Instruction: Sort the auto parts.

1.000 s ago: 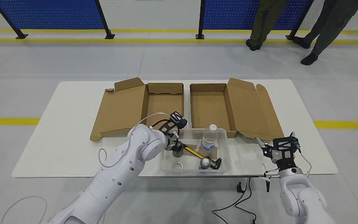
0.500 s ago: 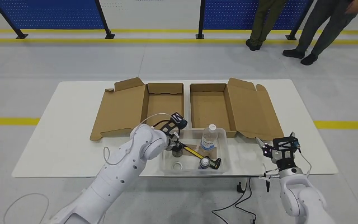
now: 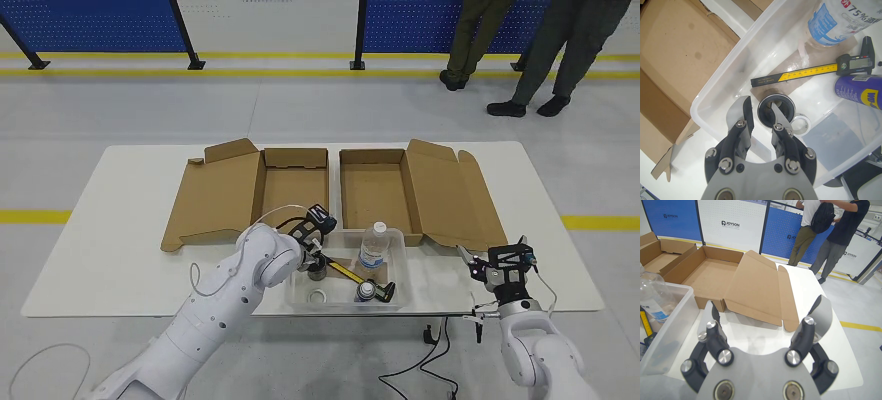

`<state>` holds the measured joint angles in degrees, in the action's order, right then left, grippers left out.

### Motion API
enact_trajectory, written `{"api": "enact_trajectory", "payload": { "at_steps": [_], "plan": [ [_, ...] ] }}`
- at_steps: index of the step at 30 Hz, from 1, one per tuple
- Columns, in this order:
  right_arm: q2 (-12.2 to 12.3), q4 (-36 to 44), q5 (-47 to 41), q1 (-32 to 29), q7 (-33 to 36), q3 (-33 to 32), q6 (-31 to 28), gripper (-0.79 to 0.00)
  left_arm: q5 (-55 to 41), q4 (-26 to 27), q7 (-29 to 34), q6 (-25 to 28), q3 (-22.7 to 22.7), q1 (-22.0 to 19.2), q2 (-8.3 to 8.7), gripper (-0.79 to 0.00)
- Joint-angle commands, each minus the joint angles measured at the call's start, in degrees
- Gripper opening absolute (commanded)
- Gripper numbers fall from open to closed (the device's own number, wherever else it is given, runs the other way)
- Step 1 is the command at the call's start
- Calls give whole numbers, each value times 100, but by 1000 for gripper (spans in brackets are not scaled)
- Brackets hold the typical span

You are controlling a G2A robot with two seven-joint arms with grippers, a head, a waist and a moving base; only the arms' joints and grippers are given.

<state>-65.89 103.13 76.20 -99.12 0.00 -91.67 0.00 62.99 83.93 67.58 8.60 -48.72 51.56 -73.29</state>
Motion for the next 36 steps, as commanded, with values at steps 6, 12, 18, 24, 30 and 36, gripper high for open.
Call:
{"api": "enact_trajectory", "payload": {
  "at_steps": [6, 12, 18, 24, 30, 36],
  "plan": [
    [0, 0, 0, 0, 0, 0, 0, 0, -71, 19, 96, 17, 15, 7, -19, -640],
    [0, 0, 0, 0, 0, 0, 0, 0, -126, -4, 151, 5, 35, -11, -41, -646],
    [0, 0, 0, 0, 0, 0, 0, 0, -97, -98, 163, 2, 99, -45, -70, -656],
    [0, 0, 0, 0, 0, 0, 0, 0, -220, -260, 164, -49, 133, -116, -114, -665],
    [0, 0, 0, 0, 0, 0, 0, 0, -327, -400, 197, -70, 152, -184, -150, -650],
    [0, 0, 0, 0, 0, 0, 0, 0, -340, -529, 187, -71, 191, -244, -181, -634]
  ]
}}
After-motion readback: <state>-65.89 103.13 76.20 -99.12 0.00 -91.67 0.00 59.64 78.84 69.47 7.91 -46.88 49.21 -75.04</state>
